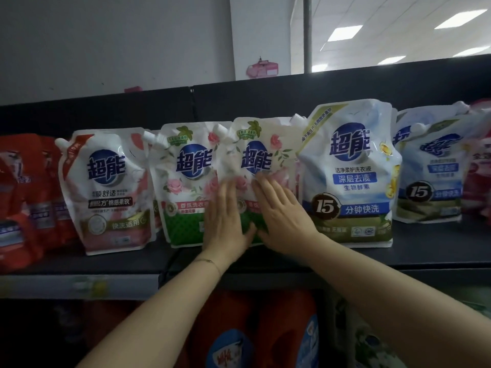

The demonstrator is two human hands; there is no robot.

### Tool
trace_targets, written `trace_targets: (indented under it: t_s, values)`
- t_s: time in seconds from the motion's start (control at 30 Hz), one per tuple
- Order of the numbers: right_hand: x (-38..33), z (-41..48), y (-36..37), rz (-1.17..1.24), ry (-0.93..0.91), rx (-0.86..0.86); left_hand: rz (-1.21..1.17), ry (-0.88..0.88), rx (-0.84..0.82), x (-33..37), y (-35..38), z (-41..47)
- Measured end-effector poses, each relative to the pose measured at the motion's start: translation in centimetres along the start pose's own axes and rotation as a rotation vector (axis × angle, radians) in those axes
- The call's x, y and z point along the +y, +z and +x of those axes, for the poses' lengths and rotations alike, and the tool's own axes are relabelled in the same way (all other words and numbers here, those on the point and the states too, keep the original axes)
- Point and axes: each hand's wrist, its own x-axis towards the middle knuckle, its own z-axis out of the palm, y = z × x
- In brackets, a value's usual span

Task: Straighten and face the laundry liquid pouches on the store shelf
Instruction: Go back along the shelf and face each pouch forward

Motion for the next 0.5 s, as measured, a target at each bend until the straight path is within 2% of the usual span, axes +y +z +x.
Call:
trace_targets:
  t_s: [0.07, 0.17, 0.3, 0.5]
  values:
    - [0.7, 0.3, 0.7, 0.0, -0.046, -0.105, 0.122, 0.202, -0.157, -1.7, -0.7, 0.7]
    - [1.8, 0.4, 1.6, 0.038, -0.026, -0.189, 0.283, 0.309, -0.271, -3.6, -0.7, 1.8]
    - [2.1, 0.5, 2.2, -0.017, 0.047, -0.191, 0.503, 0.25, -0.309, -3.5, 0.4, 2.9]
    - [2.2, 1.3, 2.9, -0.1, 0.23, -0.199, 0.542, 0.189, -0.26, -2.6, 2.0, 4.3]
